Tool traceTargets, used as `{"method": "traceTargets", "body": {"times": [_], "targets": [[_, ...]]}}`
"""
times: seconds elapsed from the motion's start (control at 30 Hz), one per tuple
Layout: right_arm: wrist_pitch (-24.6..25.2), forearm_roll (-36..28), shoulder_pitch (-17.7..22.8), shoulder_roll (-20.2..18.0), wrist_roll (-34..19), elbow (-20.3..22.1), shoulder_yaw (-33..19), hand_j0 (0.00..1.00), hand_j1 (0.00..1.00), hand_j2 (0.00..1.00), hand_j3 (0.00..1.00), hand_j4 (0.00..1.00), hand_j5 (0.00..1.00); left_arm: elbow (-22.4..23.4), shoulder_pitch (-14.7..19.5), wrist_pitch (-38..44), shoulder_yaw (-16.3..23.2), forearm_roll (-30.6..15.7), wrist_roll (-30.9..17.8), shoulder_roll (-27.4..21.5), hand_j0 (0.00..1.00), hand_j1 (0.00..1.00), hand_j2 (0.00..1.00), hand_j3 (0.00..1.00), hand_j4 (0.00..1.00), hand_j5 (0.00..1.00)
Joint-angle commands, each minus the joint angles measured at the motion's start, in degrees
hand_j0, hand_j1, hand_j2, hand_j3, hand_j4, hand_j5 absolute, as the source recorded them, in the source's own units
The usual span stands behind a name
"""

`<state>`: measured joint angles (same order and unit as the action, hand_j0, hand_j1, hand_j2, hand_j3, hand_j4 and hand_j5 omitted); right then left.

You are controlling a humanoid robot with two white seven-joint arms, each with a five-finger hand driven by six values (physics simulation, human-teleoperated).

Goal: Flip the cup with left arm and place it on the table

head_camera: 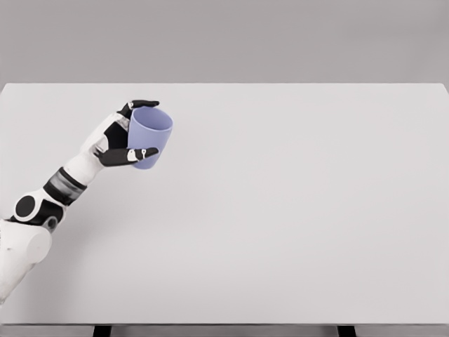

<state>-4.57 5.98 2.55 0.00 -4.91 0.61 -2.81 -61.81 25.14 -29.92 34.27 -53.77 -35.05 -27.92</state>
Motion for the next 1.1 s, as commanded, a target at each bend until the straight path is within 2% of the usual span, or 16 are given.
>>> {"method": "traceTargets", "body": {"times": [0.0, 0.2, 0.3, 0.33, 0.4, 0.53, 0.6, 0.7, 1.0, 1.07], "targets": [[0.00, 0.00, -0.09, 0.00, -0.01, 0.00, 0.00, 1.00, 1.00, 1.00, 1.00, 1.00, 1.00, 2.57, 0.00, 0.39, -0.34, -0.28, 0.05, 2.69, 0.59, 0.59, 0.59, 0.59, 0.59, 0.59], [0.00, 0.00, -0.09, 0.00, -0.01, 0.00, 0.00, 1.00, 1.00, 1.00, 1.00, 1.00, 1.00, 3.88, 0.09, 1.97, -0.43, 0.25, 0.05, 3.92, 0.59, 0.59, 0.59, 0.59, 0.59, 0.59], [0.00, 0.00, -0.09, 0.00, -0.01, 0.00, 0.00, 1.00, 1.00, 1.00, 1.00, 1.00, 1.00, 6.61, 1.49, 1.79, -0.87, 2.00, 0.05, 5.07, 0.59, 0.59, 0.59, 0.59, 0.59, 0.59], [0.00, 0.00, -0.09, 0.00, -0.01, 0.00, 0.00, 1.00, 1.00, 1.00, 1.00, 1.00, 1.00, 6.61, 1.49, 1.53, -1.40, 3.94, 0.05, 5.07, 0.59, 0.59, 0.59, 0.59, 0.59, 0.59], [0.00, 0.00, -0.09, 0.00, -0.01, 0.00, 0.00, 1.00, 1.00, 1.00, 1.00, 1.00, 1.00, 6.52, 1.76, 1.88, -1.75, 4.29, 0.05, 5.15, 0.59, 0.59, 0.59, 0.59, 0.59, 0.59], [0.00, 0.00, -0.09, 0.00, -0.01, 0.00, 0.00, 1.00, 1.00, 1.00, 1.00, 1.00, 1.00, 8.63, 4.48, 2.06, -1.84, 6.66, 0.05, 5.94, 0.60, 0.60, 0.60, 0.60, 0.60, 0.60], [0.00, 0.00, -0.09, 0.00, -0.01, 0.00, 0.00, 1.00, 1.00, 1.00, 1.00, 1.00, 1.00, 10.74, 5.01, 2.58, -4.12, 8.24, 0.05, 7.26, 0.60, 0.60, 0.60, 0.60, 0.60, 0.60], [0.00, 0.00, -0.09, 0.00, -0.01, 0.00, 0.00, 1.00, 1.00, 1.00, 1.00, 1.00, 1.00, 16.72, 8.00, 3.20, -4.56, 9.48, 0.05, 9.81, 0.64, 0.64, 0.64, 0.64, 0.64, 0.64], [0.00, 0.00, -0.09, 0.00, -0.01, 0.00, 0.00, 1.00, 1.00, 1.00, 1.00, 1.00, 1.00, 16.89, 8.00, 3.46, -6.23, 8.42, 0.05, 9.72, 0.70, 0.70, 0.70, 0.70, 0.70, 0.70], [0.00, 0.00, -0.09, 0.00, -0.01, 0.00, 0.00, 1.00, 1.00, 1.00, 1.00, 1.00, 1.00, 16.81, 7.91, 3.46, -6.23, 5.35, 0.05, 9.73, 0.71, 0.71, 0.71, 0.71, 0.71, 0.71]]}}
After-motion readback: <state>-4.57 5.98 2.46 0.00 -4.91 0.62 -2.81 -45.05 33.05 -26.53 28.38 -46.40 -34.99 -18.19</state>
